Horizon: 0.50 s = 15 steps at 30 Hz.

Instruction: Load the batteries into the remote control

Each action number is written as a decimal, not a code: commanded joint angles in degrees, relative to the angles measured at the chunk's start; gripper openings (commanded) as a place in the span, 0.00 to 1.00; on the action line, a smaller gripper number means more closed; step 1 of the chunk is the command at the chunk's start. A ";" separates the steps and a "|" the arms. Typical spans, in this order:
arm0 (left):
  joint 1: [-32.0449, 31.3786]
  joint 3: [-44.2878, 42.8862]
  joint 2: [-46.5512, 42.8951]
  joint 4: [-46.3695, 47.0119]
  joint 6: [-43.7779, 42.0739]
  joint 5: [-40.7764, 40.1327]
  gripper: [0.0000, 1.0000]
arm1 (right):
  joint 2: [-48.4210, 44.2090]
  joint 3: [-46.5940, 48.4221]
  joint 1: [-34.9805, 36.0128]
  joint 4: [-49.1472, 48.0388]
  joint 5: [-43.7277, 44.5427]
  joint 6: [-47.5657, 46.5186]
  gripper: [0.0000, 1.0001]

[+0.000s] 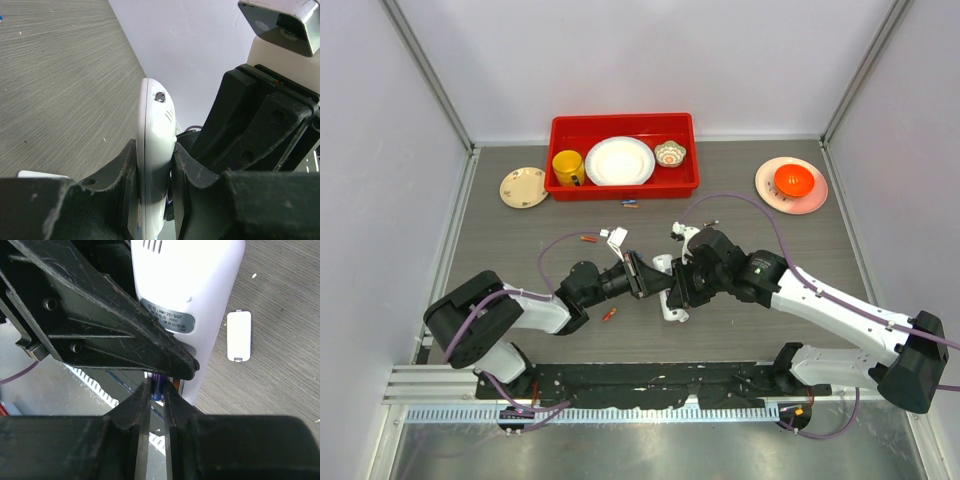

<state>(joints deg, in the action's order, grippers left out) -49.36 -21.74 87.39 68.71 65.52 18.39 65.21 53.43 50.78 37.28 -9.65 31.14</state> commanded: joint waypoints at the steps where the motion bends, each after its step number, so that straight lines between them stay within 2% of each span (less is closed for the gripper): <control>1: -2.67 -1.64 -1.26 19.89 2.07 4.28 0.00 | 1.06 0.18 -0.60 -7.05 2.80 -0.20 0.19; 15: -2.67 -2.08 -0.03 19.89 4.00 1.47 0.00 | 1.50 2.29 -0.60 -3.09 2.44 -1.34 0.24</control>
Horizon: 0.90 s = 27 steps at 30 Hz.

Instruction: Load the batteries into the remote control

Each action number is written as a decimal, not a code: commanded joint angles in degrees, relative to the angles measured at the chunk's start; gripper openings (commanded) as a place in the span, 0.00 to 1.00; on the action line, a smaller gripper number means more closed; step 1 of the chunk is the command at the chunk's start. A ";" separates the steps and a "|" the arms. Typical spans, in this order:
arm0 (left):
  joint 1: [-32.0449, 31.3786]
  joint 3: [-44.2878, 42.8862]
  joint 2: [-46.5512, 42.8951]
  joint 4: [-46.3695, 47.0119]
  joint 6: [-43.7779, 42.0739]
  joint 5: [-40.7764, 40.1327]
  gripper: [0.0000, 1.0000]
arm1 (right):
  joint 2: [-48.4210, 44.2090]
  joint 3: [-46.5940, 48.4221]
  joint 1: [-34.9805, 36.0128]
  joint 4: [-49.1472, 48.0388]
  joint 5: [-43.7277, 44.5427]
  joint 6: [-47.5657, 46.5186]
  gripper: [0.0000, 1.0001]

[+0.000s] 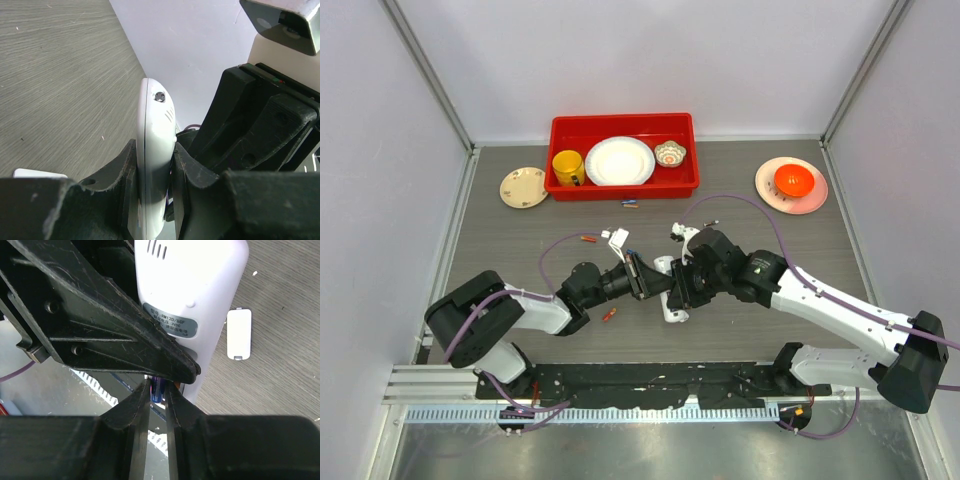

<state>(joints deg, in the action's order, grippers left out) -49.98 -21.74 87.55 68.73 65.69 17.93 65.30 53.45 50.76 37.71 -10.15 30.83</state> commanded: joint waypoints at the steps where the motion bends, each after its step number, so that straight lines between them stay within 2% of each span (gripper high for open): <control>1: -2.06 -2.34 -0.10 19.86 4.27 1.76 0.00 | 1.50 2.45 -0.58 -2.83 3.03 -1.12 0.23; 17: -1.44 -4.63 2.19 19.86 9.90 -1.41 0.00 | 2.12 7.28 -0.58 4.47 5.14 -3.40 0.27; 27: -1.35 -4.63 3.33 19.86 9.37 -1.15 0.00 | 2.03 7.81 -0.58 5.88 4.26 -4.02 0.36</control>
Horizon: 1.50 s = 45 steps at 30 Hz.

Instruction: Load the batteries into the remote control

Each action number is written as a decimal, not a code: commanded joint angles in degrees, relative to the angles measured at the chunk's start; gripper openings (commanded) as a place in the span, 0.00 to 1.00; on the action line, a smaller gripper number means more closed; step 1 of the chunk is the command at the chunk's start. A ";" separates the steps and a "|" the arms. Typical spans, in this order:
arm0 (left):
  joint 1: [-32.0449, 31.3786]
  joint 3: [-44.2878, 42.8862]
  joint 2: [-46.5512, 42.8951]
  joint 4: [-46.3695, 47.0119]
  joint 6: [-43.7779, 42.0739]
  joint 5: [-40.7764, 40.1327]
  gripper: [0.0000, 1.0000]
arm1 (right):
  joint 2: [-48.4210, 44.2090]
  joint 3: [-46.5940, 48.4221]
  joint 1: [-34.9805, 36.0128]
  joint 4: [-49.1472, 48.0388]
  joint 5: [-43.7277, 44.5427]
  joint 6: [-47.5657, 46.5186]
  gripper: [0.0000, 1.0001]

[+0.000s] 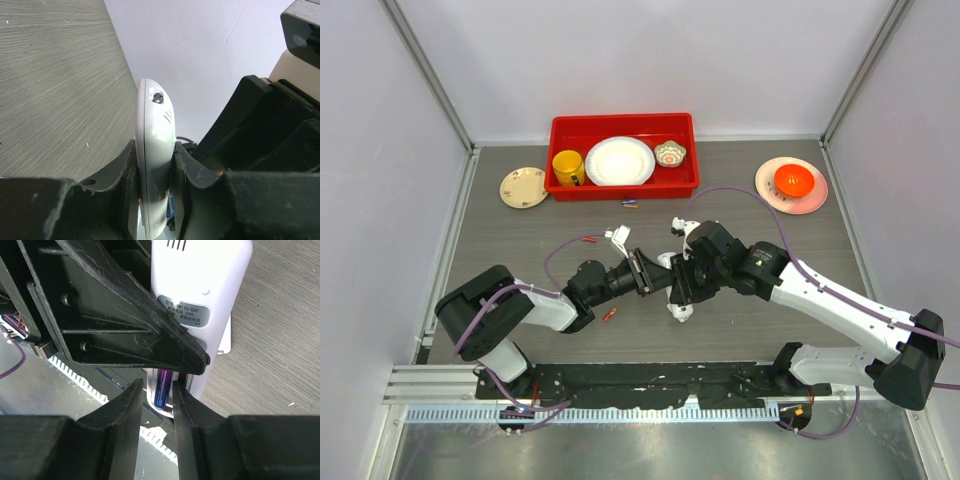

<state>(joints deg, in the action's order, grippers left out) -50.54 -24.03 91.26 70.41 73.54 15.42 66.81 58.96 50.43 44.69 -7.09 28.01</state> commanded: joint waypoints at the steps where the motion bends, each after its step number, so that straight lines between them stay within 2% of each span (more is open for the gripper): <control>1: -0.70 -2.34 -0.47 18.18 1.43 1.37 0.00 | 0.52 2.39 -0.25 -1.18 1.20 -1.12 0.36; 8: -0.78 -2.42 0.32 18.18 1.17 1.46 0.00 | 0.25 4.67 -0.25 0.14 1.73 -1.29 0.40; 19: -0.70 -3.12 2.08 18.18 1.17 1.37 0.00 | -1.15 12.05 -0.25 9.27 1.92 -5.24 0.46; 24: 0.88 -2.95 1.55 18.18 1.69 2.07 0.00 | -6.41 14.00 -0.16 9.20 3.83 -6.65 0.47; 26: 1.85 -2.95 0.85 18.27 2.66 3.03 0.00 | -9.13 11.54 -0.34 4.22 6.12 -5.09 0.47; 31: 4.57 -4.00 -2.75 18.18 5.21 9.09 0.00 | -20.10 -4.44 -0.34 -12.84 10.52 2.82 0.49; 32: 4.84 -4.18 -3.11 18.18 7.30 9.71 0.00 | -21.88 -6.73 -0.42 -19.40 9.74 4.41 0.54; 33: 5.80 -4.36 -3.54 18.18 8.45 10.24 0.00 | -23.63 -9.97 -0.77 -21.81 9.64 7.29 0.59; 35: 6.68 -4.44 -4.25 18.18 12.22 11.56 0.00 | -25.84 -11.58 -1.39 -26.03 8.42 8.72 0.70; 36: 7.38 -4.71 -4.43 18.18 13.11 12.08 0.00 | -26.02 -12.46 -1.74 -27.01 4.93 9.51 0.73; 42: 7.65 -6.82 -4.96 18.18 15.49 15.43 0.00 | -28.48 -16.58 -4.55 -33.61 -0.46 12.59 0.78; 45: 7.65 -7.61 -4.87 18.18 15.67 16.39 0.00 | -28.05 -18.95 -7.89 -36.15 -7.13 14.79 0.78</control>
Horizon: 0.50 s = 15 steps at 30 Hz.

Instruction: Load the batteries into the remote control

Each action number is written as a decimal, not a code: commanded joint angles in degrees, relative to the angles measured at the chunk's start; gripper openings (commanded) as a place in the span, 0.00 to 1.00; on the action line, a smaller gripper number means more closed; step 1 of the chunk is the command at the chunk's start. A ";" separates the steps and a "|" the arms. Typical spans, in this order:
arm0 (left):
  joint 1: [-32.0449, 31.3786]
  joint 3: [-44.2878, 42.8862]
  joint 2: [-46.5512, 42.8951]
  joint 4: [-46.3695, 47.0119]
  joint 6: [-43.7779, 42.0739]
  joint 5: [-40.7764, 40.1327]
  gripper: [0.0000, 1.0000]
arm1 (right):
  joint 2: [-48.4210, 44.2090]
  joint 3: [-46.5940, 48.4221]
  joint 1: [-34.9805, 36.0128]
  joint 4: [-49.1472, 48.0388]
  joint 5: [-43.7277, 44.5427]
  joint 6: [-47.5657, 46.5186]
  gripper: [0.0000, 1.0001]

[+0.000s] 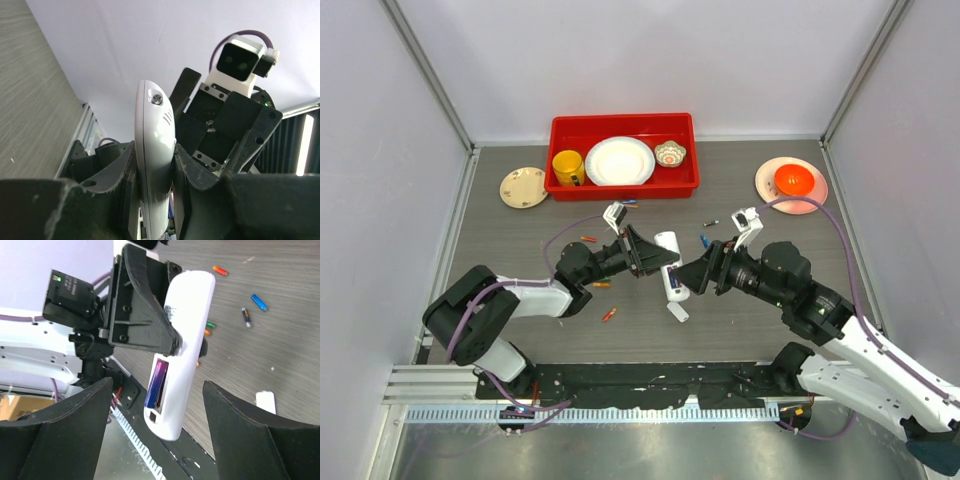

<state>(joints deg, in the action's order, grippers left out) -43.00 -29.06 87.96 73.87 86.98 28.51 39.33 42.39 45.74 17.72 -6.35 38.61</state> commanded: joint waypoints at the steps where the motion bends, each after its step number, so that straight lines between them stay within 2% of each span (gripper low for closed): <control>1: 0.11 -2.67 -1.48 14.73 2.23 3.57 0.00 | -0.40 -3.27 -4.07 -10.41 -12.15 5.76 0.78; 6: 0.11 -3.02 -1.04 14.73 2.41 4.01 0.00 | 0.13 -7.14 -10.40 -14.72 -20.89 8.50 0.75; 15: 0.11 -2.93 -0.60 14.73 2.05 4.09 0.00 | 1.45 -8.38 -11.63 -17.36 -26.17 9.20 0.72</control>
<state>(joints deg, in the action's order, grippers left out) -43.00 -30.09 87.96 73.91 88.60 31.62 40.73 34.02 34.41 5.93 -28.21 46.59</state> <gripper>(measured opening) 0.300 0.724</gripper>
